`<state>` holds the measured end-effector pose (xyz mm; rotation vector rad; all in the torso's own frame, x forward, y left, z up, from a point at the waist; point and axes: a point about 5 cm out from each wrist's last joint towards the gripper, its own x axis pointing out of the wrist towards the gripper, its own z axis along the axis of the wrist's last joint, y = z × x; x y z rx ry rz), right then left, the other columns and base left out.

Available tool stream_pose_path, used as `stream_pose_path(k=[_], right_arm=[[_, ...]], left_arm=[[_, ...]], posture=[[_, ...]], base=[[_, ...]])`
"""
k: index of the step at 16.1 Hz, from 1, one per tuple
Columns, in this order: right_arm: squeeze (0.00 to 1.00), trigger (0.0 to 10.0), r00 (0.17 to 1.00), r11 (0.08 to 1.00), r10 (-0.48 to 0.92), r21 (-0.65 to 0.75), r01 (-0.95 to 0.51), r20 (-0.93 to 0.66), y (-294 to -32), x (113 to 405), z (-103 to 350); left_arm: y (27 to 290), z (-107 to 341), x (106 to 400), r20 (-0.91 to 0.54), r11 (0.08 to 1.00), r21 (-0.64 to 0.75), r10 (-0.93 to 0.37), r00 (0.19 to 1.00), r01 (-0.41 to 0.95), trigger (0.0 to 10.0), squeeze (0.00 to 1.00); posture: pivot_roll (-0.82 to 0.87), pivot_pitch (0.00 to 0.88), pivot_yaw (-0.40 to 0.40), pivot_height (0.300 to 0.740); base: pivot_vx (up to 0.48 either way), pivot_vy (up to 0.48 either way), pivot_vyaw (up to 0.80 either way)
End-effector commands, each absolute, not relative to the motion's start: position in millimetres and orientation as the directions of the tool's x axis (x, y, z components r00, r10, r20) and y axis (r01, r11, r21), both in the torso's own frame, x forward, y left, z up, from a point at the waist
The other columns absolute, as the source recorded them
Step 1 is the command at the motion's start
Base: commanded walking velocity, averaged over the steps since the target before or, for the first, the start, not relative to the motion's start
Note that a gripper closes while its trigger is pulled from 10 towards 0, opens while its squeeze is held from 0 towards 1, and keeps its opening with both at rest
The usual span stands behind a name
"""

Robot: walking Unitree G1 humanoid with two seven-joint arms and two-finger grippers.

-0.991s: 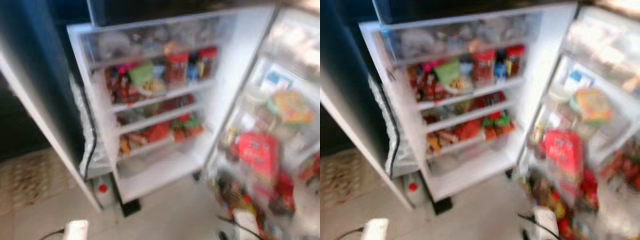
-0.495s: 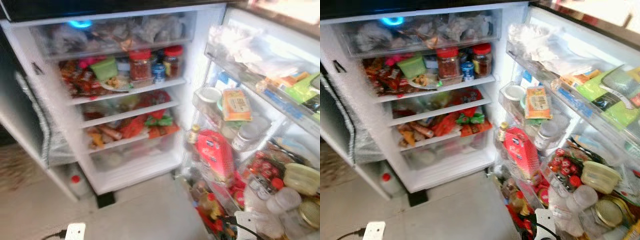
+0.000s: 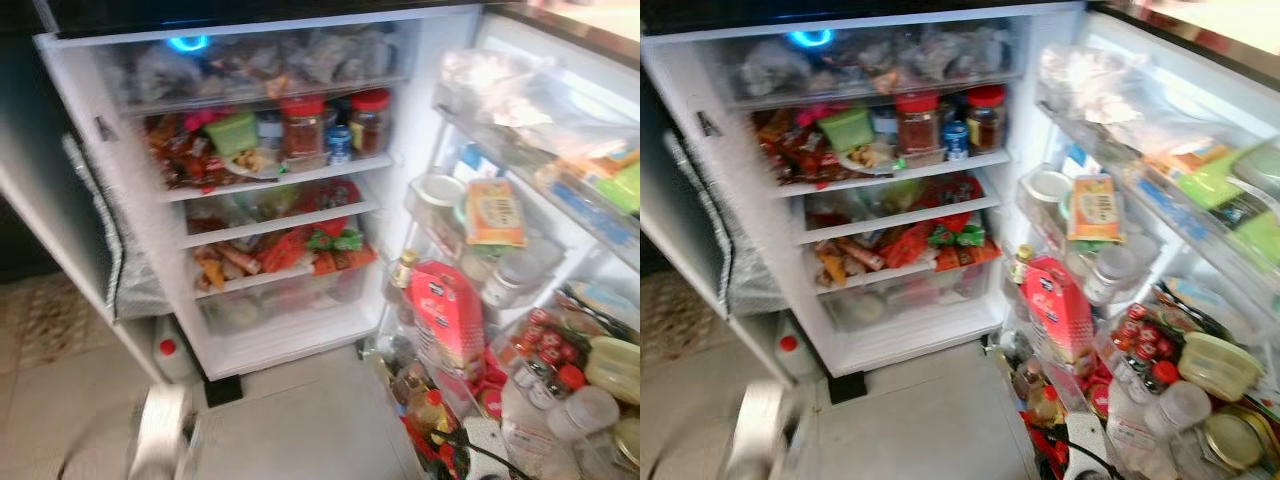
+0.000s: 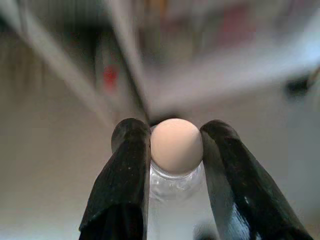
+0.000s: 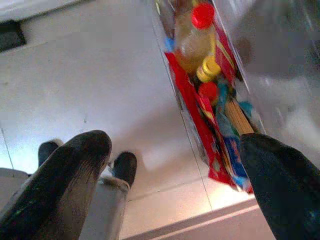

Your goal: Restocking fridge

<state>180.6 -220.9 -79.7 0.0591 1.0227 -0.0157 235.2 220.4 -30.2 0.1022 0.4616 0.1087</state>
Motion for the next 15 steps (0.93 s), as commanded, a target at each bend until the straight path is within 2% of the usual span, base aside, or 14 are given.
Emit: stream_pose_path(k=[1, 3, 6, 11, 15], right_arm=[[0.0, 10.0, 0.52, 0.999, 0.014, 0.032, 0.025, -0.854, -223.3, 183.1, -78.1], [0.0, 10.0, 0.526, 0.999, 0.032, 0.018, -0.031, -0.85, -221.3, 192.1, -73.9], [0.0, 10.0, 0.541, 0.998, 0.043, 0.015, -0.057, -0.84, -219.4, 203.9, -68.1], [0.0, 10.0, 0.521, 0.997, 0.046, 0.009, -0.074, -0.852, -219.8, 203.6, -68.3], [0.0, 10.0, 0.524, 0.997, 0.052, 0.014, -0.076, -0.85, -218.3, 202.8, -69.0]], left_arm=[[214.7, -16.4, 248.4, -0.353, 0.992, 0.111, 0.089, 0.931, -0.053, 10.0, 0.0], [208.2, 0.6, 261.6, -0.245, 0.998, 0.047, 0.042, 0.969, -0.032, 10.0, 0.0], [212.1, 16.3, 265.8, -0.15, 0.997, -0.005, 0.069, 0.986, -0.071, 10.0, 0.0], [221.2, 12.1, 247.3, -0.144, 0.988, -0.046, 0.137, 0.98, -0.145, 10.0, 0.0], [227.9, 19.4, 247.5, -0.131, 0.988, -0.034, 0.147, 0.98, -0.153, 10.0, 0.0]], posture=[[0.0, 0.0, -0.049, 0.74], [0.01, 0.0, -0.052, 0.74], [0.02, 0.0, -0.061, 0.74], [0.04, 0.035, -0.078, 0.74], [0.05, 0.067, -0.085, 0.74]], base=[[0.0, 0.0, 0.0], [0.0, 0.0, 0.0], [0.0, 0.0, 0.0], [0.0, 0.0, 0.0], [0.0, 0.0, 0.0]])
